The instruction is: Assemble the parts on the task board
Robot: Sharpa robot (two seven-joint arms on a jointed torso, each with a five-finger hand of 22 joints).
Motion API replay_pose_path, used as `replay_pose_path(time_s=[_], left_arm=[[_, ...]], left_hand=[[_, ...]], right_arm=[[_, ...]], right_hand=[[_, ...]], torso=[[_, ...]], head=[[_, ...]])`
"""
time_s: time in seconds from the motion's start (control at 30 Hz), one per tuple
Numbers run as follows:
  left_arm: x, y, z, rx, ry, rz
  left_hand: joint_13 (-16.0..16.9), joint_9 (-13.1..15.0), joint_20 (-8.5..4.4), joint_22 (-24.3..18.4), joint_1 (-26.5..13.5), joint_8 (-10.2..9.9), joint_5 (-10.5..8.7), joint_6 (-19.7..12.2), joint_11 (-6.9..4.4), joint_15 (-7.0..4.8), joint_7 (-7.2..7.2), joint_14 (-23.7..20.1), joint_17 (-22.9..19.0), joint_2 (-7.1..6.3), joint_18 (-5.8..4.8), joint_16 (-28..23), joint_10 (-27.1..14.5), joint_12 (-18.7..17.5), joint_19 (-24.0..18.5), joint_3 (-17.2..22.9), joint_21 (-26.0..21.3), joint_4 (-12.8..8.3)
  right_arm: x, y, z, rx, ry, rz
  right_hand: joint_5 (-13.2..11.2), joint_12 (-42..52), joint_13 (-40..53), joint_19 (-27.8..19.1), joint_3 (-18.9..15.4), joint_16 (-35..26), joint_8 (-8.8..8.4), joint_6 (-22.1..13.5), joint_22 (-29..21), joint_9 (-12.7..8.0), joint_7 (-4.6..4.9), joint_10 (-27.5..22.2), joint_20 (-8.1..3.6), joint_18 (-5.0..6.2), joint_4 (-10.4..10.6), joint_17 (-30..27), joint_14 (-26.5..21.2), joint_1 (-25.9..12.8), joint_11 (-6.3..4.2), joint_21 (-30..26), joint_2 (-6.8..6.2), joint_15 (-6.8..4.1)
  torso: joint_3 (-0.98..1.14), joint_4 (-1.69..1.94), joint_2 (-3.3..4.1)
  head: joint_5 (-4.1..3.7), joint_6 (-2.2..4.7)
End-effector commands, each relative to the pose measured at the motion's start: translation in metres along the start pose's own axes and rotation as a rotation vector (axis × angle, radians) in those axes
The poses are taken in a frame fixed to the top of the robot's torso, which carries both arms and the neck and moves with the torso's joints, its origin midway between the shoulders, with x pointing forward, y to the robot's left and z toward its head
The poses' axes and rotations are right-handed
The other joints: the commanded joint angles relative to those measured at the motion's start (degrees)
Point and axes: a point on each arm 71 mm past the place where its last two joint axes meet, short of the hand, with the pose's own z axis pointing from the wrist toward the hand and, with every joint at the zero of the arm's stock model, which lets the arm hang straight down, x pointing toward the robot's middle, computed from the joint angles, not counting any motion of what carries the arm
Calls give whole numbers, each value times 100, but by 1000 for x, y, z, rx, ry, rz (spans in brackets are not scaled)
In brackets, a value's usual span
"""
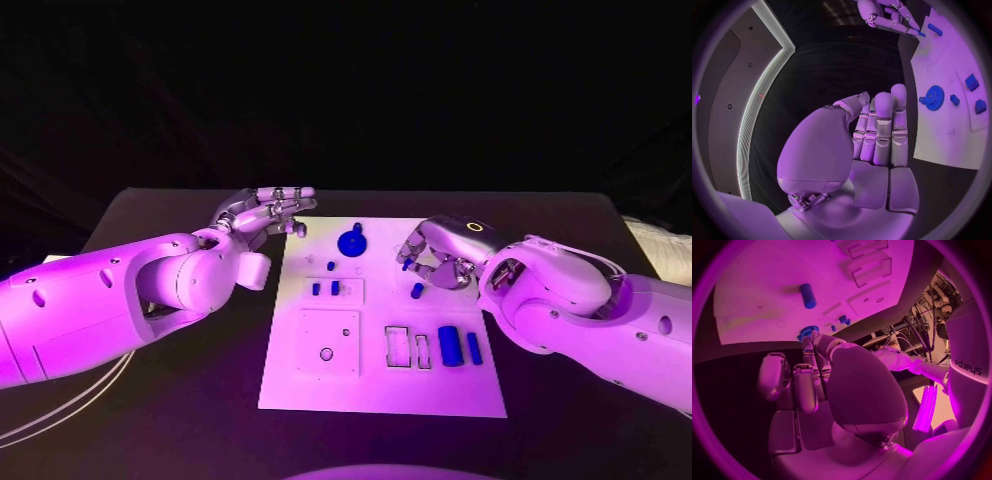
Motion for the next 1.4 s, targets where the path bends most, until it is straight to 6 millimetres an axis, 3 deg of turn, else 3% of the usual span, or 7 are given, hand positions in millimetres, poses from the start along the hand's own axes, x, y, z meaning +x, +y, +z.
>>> replay_pose_path(time_s=[0.03,0.27,0.47,0.83,1.4], left_arm=[[4,0,0,8,17,-3],[8,0,0,9,32,-9],[11,0,0,9,43,-13],[15,0,-1,10,55,-17],[15,0,-1,6,62,-19]], left_hand=[[-2,-6,3,-4,-8,-26,-9,-32,3,10,-9,-39,-5,37,109,39,-53,19,-16,-11,-28,-19],[-4,-7,4,-6,-7,-29,-7,-40,5,11,-7,-42,-8,41,108,40,-64,22,-17,-12,-31,-24],[-4,-7,5,-7,-8,-30,-7,-43,7,12,-5,-43,-10,42,108,40,-68,24,-18,-14,-32,-26],[-6,-8,6,-9,-9,-34,-7,-51,9,15,-2,-47,-14,41,108,41,-80,28,-19,-19,-36,-33],[-9,-9,9,-13,-10,-40,-6,-68,16,19,4,-55,-23,43,108,42,-102,36,-23,-25,-42,-47]], right_arm=[[1,18,3,-57,-13,37],[20,51,10,-138,37,75],[41,67,15,-172,93,92],[66,76,16,-190,159,106],[77,77,18,-194,197,91]], right_hand=[[46,20,3,37,42,28,-17,-10,5,4,32,210,7,13,-2,310,372,-32,-190,39,37,21],[52,18,2,24,61,24,-22,-18,-10,5,40,202,9,17,-25,300,371,-47,-183,31,31,25],[46,17,1,12,67,20,-24,-25,-25,6,45,196,11,20,-35,294,369,-59,-180,23,26,28],[23,18,1,4,69,20,-25,-30,-32,9,52,187,16,22,-48,292,368,-96,-173,19,21,35],[0,21,2,-7,65,17,-22,-28,-44,13,55,186,21,25,-57,286,367,-131,-172,11,22,38]], torso=[[-14,9,-5],[-21,-6,-3],[-19,6,-3],[-9,-4,-4],[-6,-1,1]], head=[[73,-28],[199,-75],[265,-127],[331,-195],[366,-240]])
